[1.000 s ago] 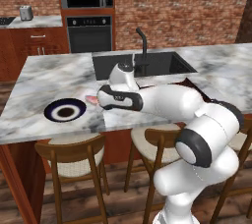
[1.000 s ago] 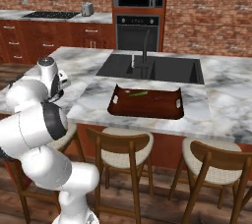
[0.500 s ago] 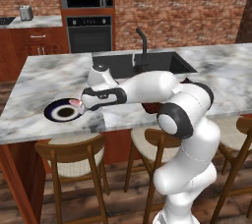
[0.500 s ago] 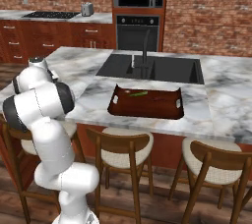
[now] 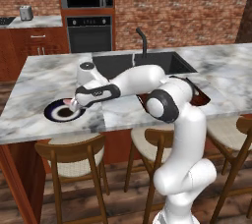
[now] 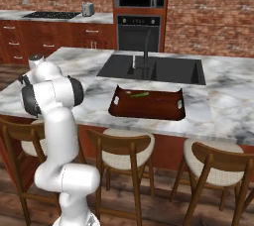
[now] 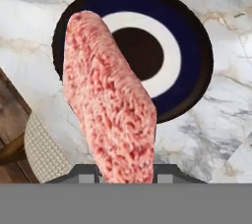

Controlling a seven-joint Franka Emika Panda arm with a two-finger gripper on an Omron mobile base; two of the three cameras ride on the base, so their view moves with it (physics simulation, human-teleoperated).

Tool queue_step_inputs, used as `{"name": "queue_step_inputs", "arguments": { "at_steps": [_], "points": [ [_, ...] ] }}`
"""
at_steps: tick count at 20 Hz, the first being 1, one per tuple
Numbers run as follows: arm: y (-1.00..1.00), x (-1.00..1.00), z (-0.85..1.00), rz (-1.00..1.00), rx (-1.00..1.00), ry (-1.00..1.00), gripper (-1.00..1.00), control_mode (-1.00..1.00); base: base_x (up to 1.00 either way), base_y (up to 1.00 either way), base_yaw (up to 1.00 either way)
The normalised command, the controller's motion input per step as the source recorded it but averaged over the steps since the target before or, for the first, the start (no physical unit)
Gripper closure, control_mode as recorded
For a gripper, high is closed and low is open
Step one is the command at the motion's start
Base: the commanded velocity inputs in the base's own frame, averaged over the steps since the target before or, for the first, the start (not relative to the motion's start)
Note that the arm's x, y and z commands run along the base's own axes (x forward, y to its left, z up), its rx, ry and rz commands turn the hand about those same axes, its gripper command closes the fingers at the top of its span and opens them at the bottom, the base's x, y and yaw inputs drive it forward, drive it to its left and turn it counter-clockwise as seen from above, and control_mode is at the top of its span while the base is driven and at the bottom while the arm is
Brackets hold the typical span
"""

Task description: Create a steak meal by picking up the steak and asparagus from the tray and placing them on the plate. Leave the chili pepper on the tray.

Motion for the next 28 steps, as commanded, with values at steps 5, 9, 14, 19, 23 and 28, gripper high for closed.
{"name": "queue_step_inputs", "arguments": {
  "at_steps": [5, 9, 14, 19, 23, 28],
  "points": [
    [0.11, 0.44, -0.43, 0.00, -0.01, 0.00, 1.00, -1.00, 0.00, 0.00, 0.00],
    [0.03, 0.46, -0.43, 0.00, 0.00, 0.00, 1.00, -1.00, 0.00, 0.00, 0.00],
    [0.10, 0.46, -0.20, 0.00, 0.00, 0.00, 1.00, -1.00, 0.00, 0.00, 0.00],
    [0.22, 0.48, -0.19, 0.00, 0.00, 0.00, 1.00, -1.00, 0.00, 0.00, 0.00],
    [0.22, 0.46, -0.27, 0.00, 0.00, 0.00, 1.00, -1.00, 0.00, 0.00, 0.00],
    [0.16, 0.28, -0.14, 0.00, 0.00, 0.00, -1.00, -1.00, 0.00, 0.00, 0.00]
  ]
}}
